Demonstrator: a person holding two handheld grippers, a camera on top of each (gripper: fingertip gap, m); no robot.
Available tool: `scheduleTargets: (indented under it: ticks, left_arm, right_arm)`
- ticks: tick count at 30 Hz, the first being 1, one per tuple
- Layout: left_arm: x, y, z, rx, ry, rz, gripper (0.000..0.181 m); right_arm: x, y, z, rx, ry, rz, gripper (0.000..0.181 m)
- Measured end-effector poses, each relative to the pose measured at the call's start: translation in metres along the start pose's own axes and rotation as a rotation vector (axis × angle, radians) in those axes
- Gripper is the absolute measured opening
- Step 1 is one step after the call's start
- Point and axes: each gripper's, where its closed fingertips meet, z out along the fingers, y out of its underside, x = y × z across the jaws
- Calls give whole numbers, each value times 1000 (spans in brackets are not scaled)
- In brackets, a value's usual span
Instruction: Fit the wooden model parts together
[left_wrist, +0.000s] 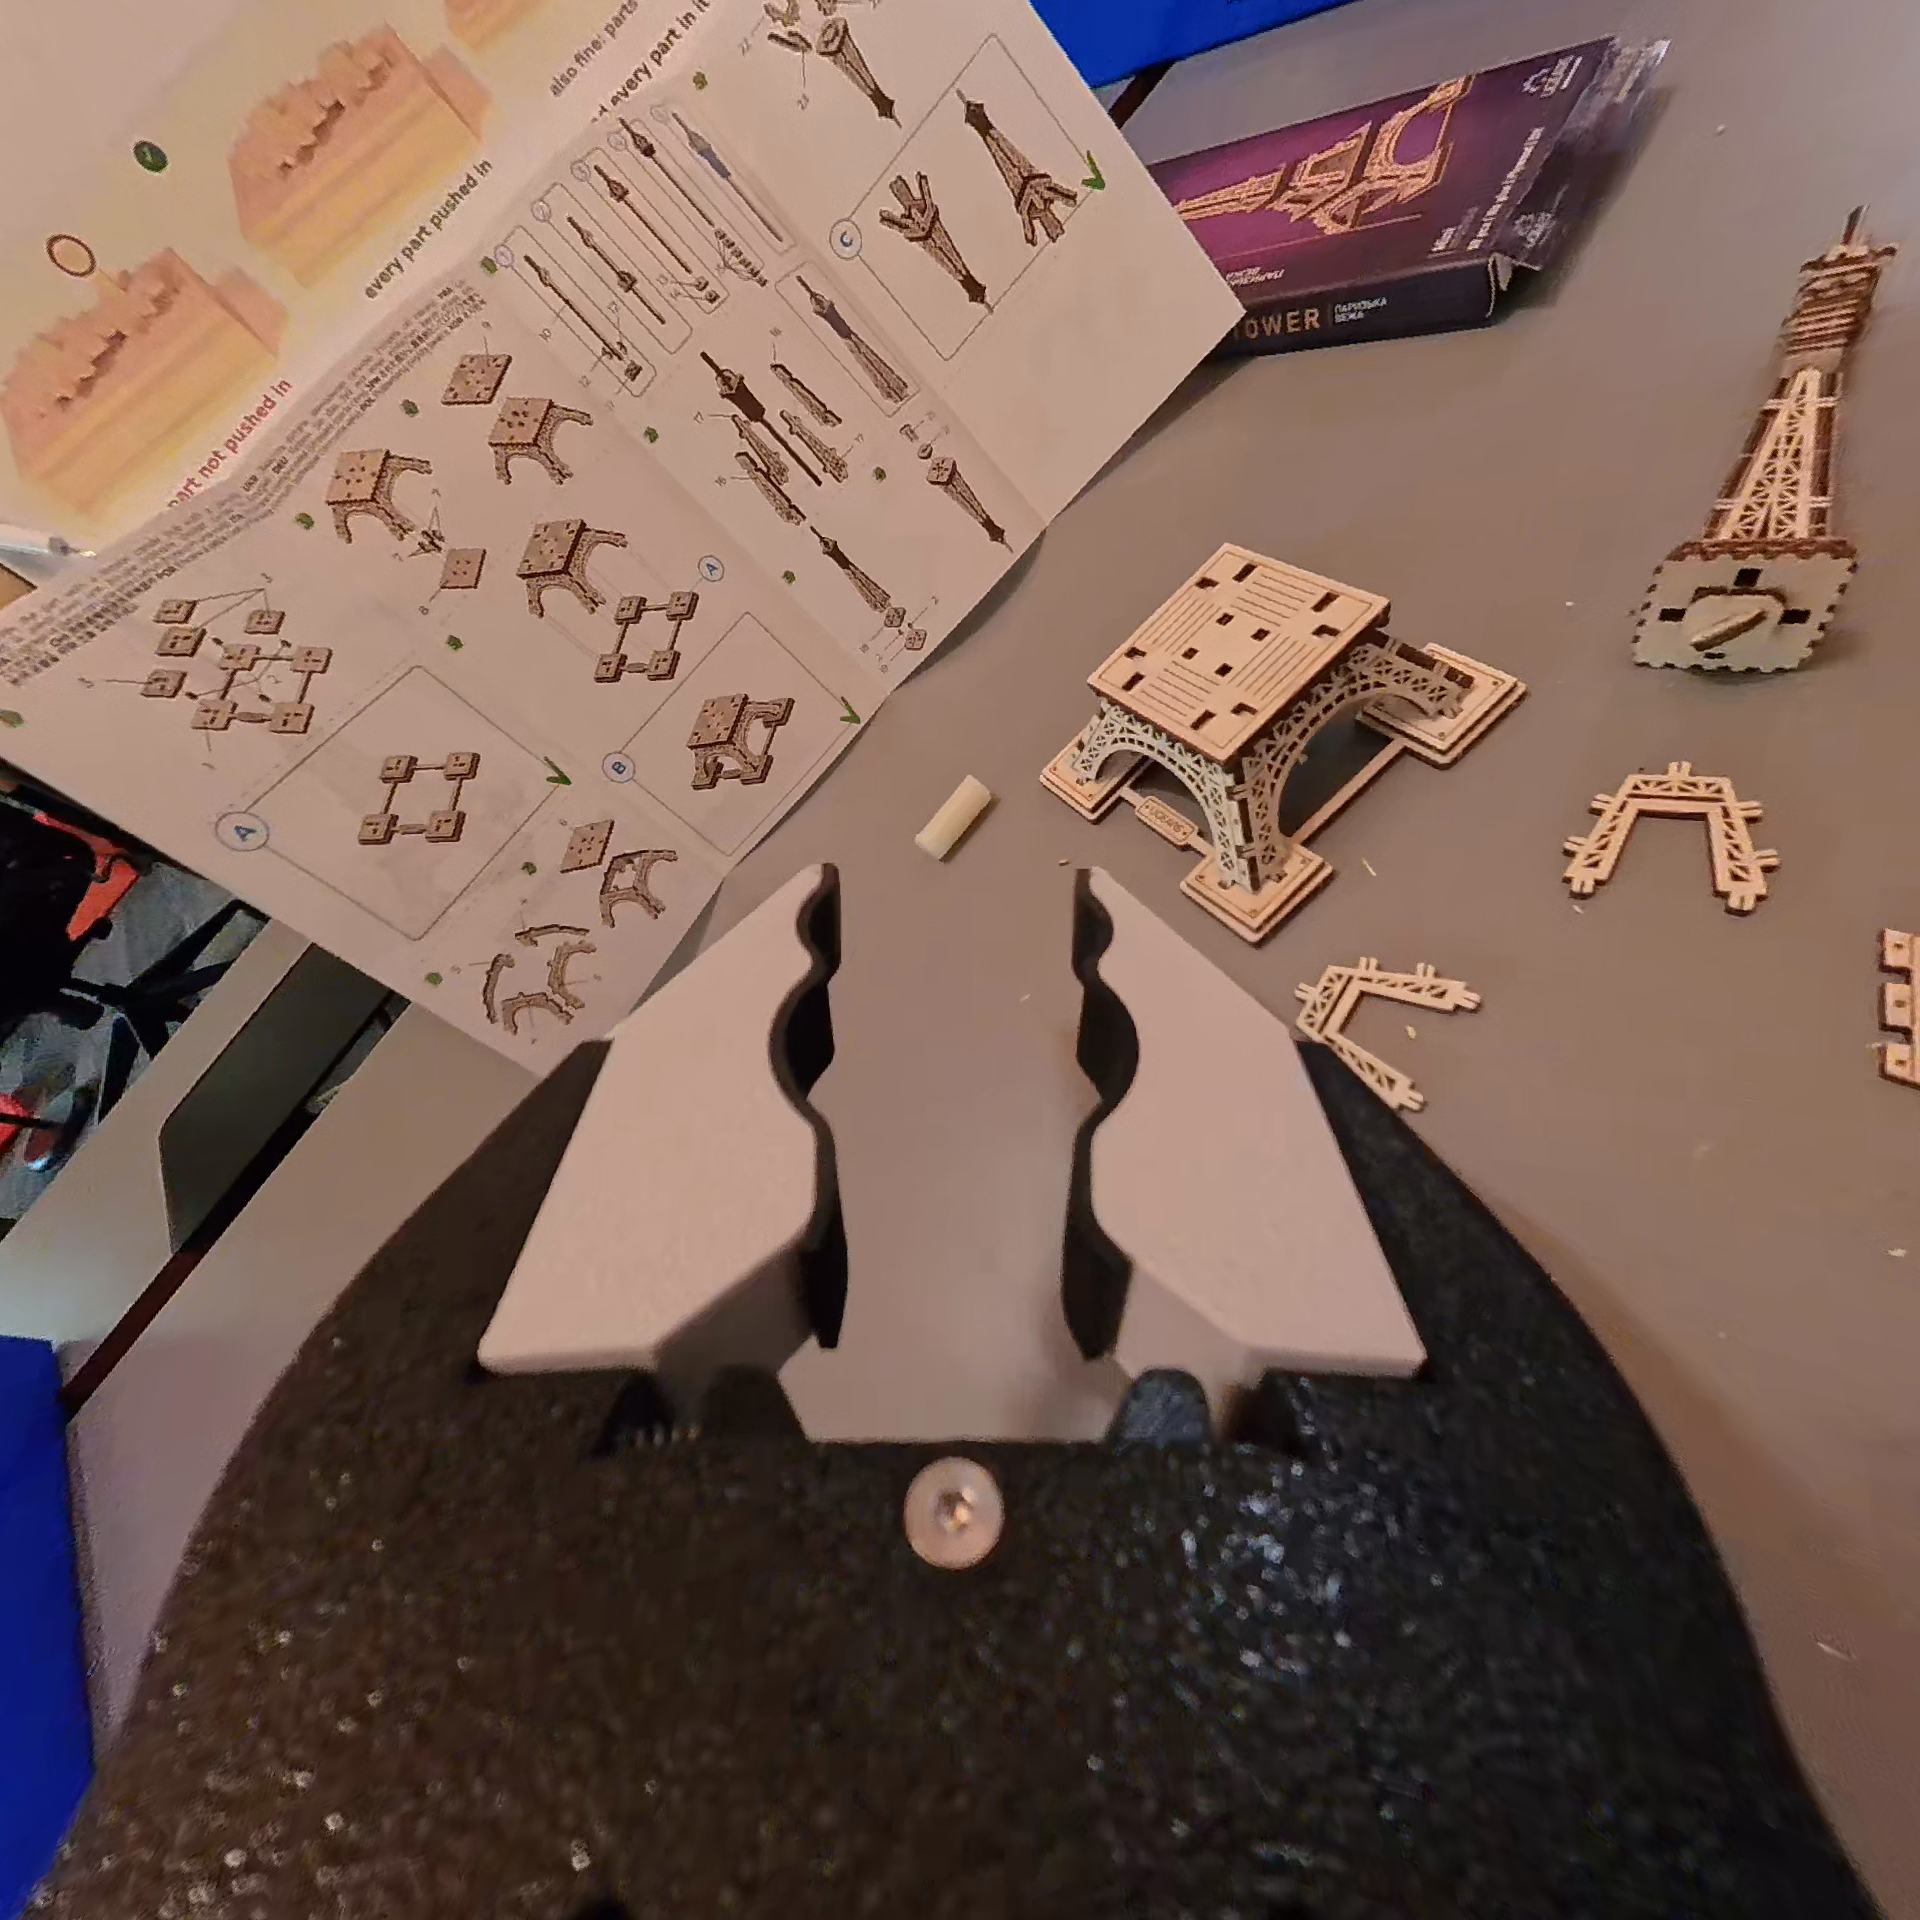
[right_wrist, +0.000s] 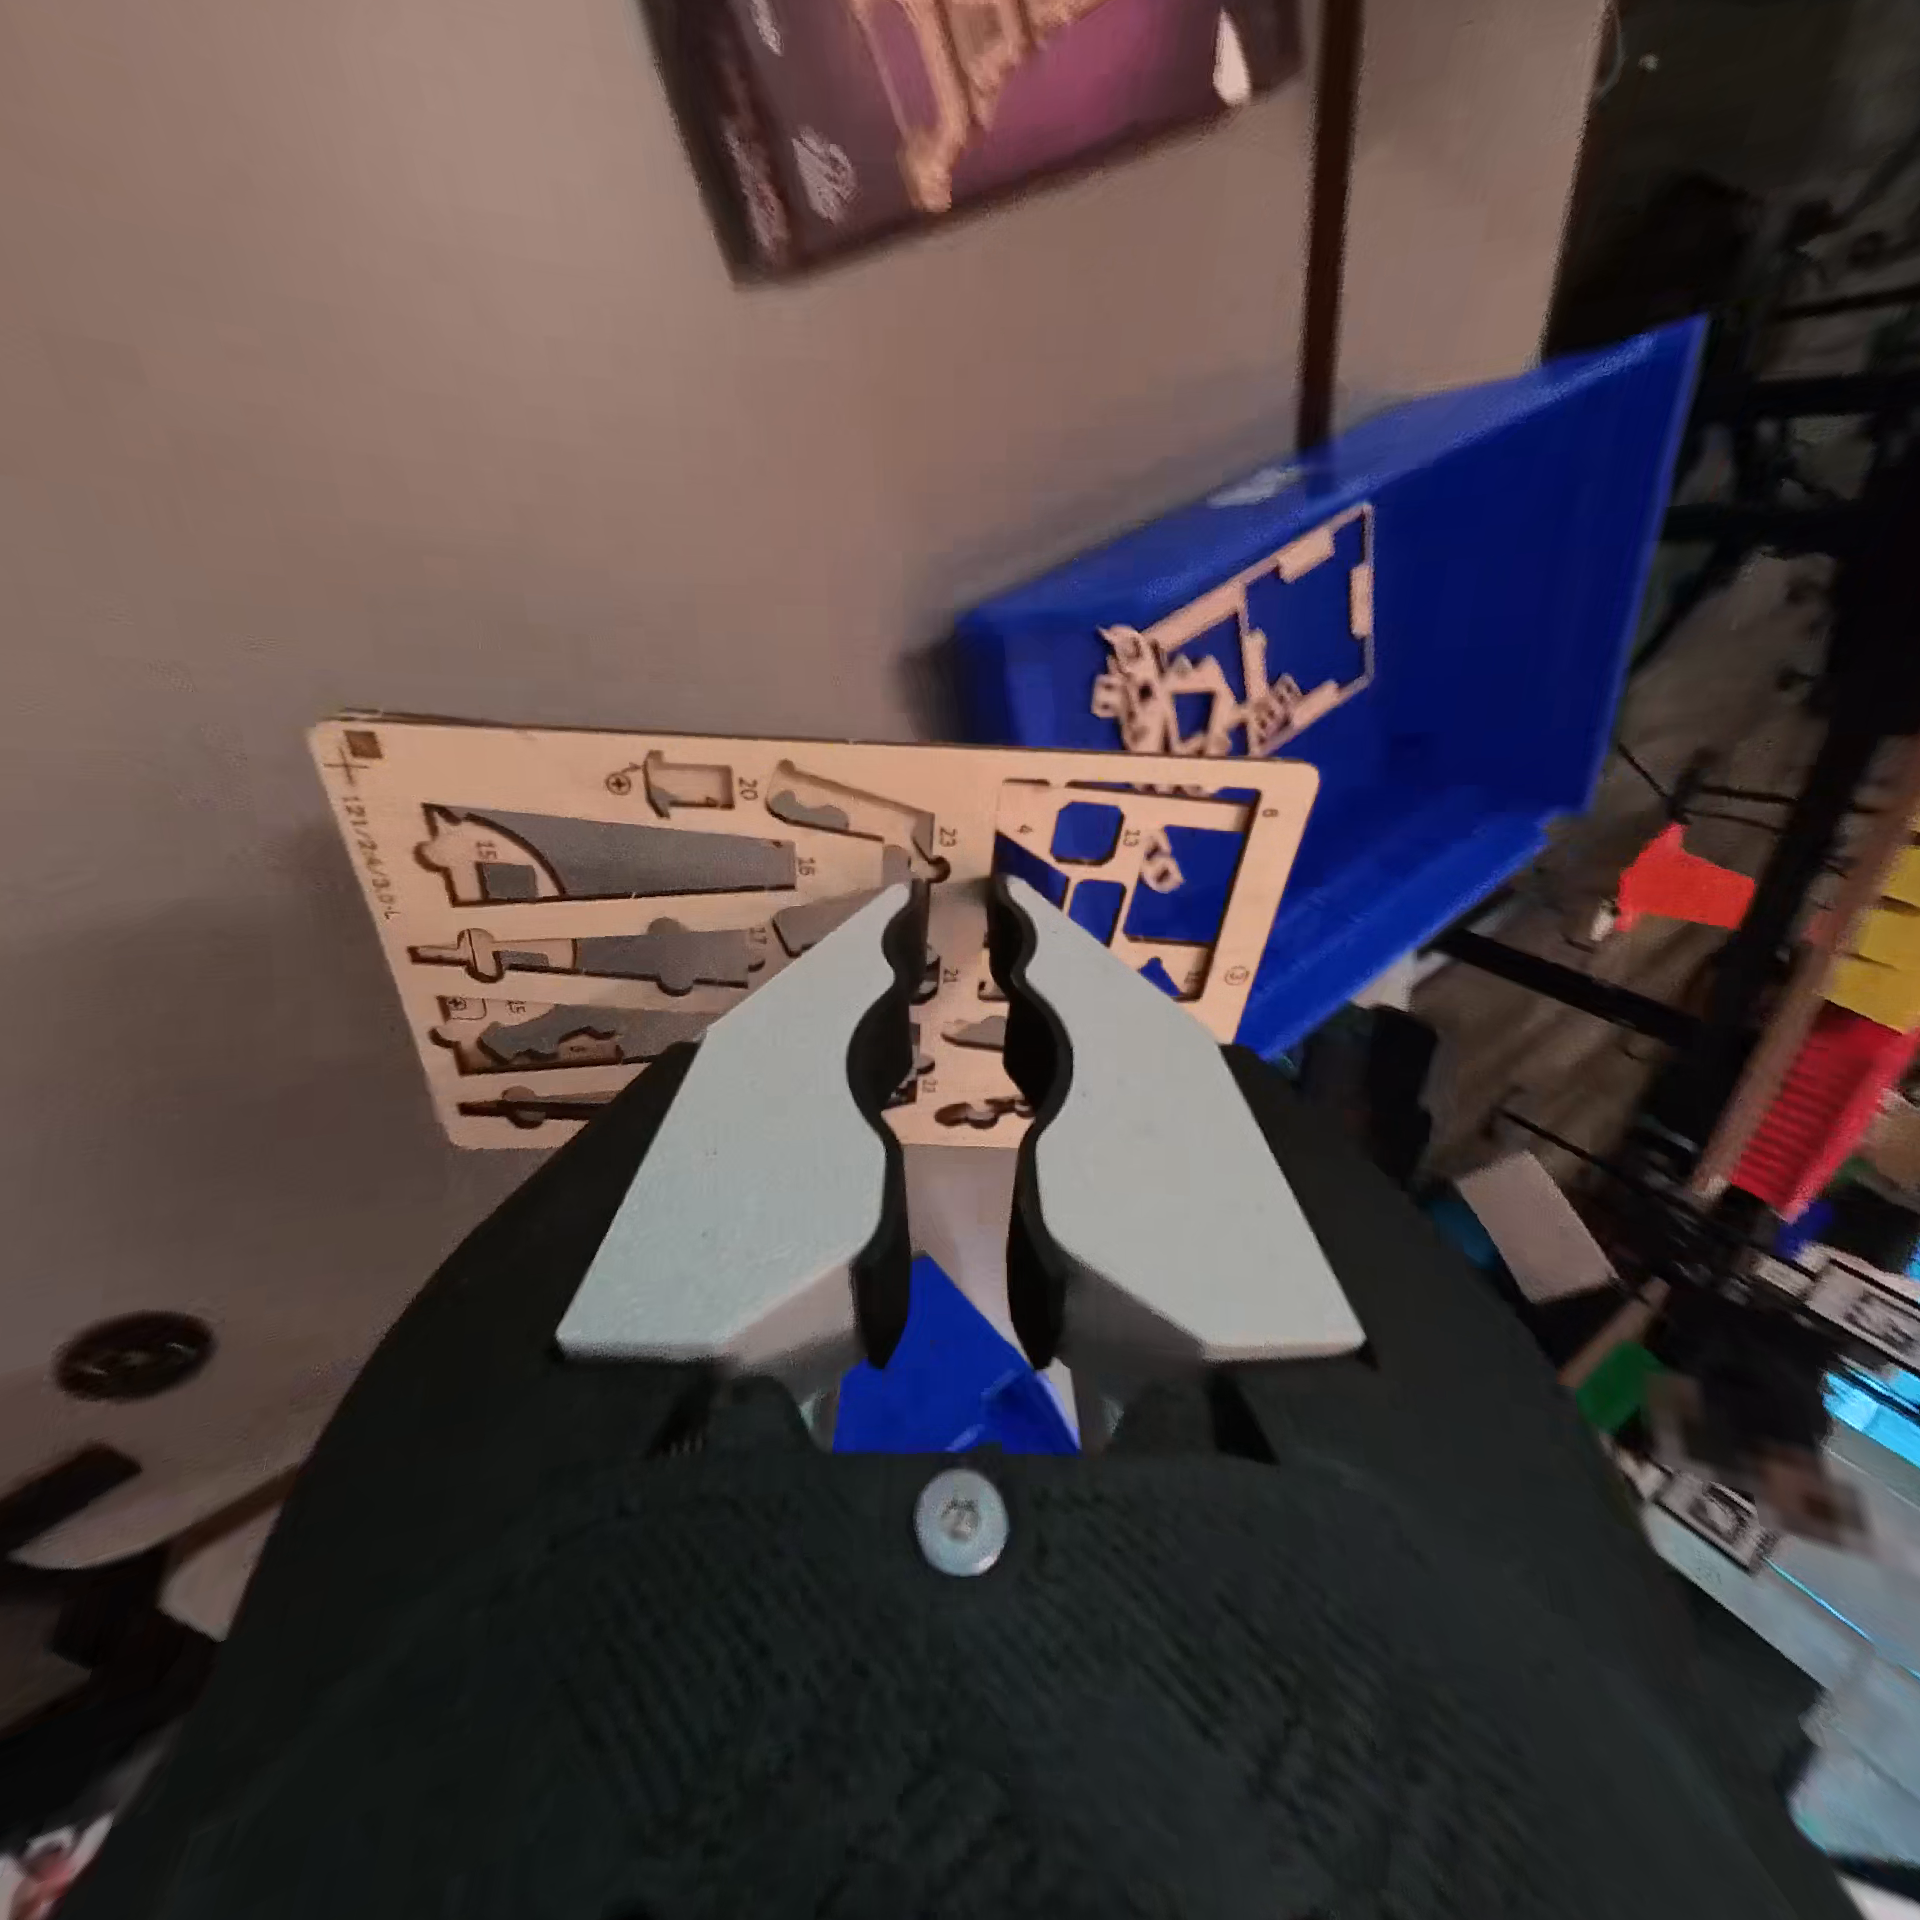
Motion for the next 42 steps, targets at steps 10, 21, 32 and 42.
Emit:
scheduleTargets:
  ticks: [10,21,32,42]
  left_arm:
    - [3,5,6,-14,4,0,43]
    - [-23,11,-2,-2,-75,-114,42]
    - [-39,15,-7,14,-124,-230,38]
    - [-37,19,-4,-15,-129,-201,38]
  right_arm:
    - [160,19,89,-196,250,-163,10]
    - [147,29,178,-251,72,-119,10]
    - [125,34,198,-230,33,-89,10]
    - [176,45,153,-183,368,53,59]
